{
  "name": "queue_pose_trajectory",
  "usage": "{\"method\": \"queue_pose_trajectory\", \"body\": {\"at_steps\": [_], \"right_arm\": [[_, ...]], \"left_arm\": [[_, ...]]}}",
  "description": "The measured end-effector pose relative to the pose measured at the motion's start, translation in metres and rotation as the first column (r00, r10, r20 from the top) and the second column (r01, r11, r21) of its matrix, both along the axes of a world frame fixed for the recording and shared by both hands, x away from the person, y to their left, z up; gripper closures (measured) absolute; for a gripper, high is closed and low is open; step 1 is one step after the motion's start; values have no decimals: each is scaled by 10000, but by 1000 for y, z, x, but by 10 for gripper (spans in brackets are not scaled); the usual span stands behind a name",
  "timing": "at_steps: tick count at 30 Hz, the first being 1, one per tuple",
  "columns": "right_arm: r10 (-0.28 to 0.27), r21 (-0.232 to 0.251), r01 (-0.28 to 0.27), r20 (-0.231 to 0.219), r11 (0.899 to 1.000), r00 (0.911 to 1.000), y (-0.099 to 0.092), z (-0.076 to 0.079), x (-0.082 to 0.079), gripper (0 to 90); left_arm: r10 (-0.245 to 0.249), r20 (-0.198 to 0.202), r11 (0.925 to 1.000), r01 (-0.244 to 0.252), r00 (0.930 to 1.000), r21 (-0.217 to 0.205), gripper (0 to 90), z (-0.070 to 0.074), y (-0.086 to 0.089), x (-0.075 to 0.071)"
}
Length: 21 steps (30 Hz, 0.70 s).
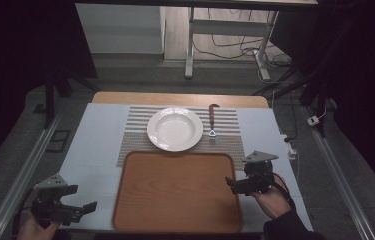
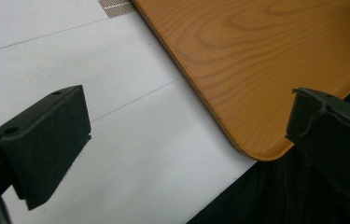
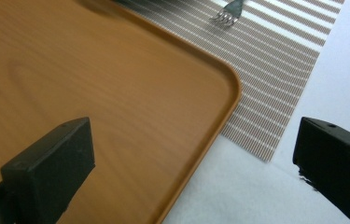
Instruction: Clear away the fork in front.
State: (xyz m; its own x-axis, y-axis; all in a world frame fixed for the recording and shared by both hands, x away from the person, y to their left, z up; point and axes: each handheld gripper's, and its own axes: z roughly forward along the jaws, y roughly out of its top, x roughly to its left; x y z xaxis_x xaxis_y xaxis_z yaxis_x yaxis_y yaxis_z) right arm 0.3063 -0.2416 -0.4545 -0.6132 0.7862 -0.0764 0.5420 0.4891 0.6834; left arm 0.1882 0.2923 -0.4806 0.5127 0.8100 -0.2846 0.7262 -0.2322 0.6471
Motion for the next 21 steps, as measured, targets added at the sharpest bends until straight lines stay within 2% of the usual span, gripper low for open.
{"method": "queue_pose_trajectory", "body": {"at_steps": [12,21], "right_arm": [[17,-663,-9,110,9978,9999,13,-8,26,0],[234,-1455,-193,265,9892,9994,27,-14,45,0]], "left_arm": [[-36,14,10000,36,10000,-24,0,0,0,0],[-43,6,10000,43,10000,-37,0,0,0,0]]}}
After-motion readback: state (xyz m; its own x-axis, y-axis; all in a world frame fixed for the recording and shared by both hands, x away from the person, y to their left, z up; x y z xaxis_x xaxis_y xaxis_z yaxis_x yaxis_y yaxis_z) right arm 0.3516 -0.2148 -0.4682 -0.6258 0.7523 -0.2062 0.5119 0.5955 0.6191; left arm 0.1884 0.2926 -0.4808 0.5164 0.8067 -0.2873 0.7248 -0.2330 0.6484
